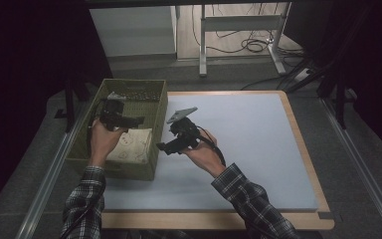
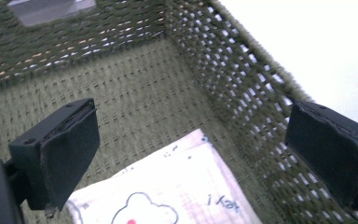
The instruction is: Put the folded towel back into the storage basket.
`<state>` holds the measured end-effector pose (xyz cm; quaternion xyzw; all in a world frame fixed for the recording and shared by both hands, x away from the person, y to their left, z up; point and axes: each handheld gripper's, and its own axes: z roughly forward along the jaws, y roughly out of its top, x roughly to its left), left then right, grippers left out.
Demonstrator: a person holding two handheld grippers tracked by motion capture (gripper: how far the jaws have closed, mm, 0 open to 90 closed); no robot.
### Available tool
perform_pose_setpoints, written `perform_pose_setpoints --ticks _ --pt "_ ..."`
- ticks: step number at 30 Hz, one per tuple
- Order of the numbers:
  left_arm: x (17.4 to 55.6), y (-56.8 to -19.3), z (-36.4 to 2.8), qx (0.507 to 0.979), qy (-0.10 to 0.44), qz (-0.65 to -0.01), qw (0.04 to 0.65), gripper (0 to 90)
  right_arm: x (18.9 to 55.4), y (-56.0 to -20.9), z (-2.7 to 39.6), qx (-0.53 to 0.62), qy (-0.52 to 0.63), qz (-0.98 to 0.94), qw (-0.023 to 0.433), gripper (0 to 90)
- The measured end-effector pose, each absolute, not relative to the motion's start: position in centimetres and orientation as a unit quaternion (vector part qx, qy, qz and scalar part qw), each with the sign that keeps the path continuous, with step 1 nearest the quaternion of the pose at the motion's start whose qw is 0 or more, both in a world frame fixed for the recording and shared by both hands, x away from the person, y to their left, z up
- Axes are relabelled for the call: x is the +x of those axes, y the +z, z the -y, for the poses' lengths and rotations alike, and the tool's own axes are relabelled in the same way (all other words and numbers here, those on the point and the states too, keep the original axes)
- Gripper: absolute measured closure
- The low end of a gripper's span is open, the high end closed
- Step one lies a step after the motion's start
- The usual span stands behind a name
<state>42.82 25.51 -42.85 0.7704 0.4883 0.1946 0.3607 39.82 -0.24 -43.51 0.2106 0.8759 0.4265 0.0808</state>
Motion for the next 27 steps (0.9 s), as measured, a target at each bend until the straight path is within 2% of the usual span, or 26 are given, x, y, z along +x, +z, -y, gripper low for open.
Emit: perform_pose_setpoints --ticks 18,27 --pt "43.0 -42.2 -19.5 0.796 0.184 -0.440 0.373 2.1 39.3 -46.0 6.5 0.224 0.401 -0.885 0.083 2.6" --pt "42.9 -42.0 -16.4 0.813 0.182 -0.422 0.357 2.0 39.0 -47.0 9.9 0.240 0.404 -0.879 0.083 0.9"
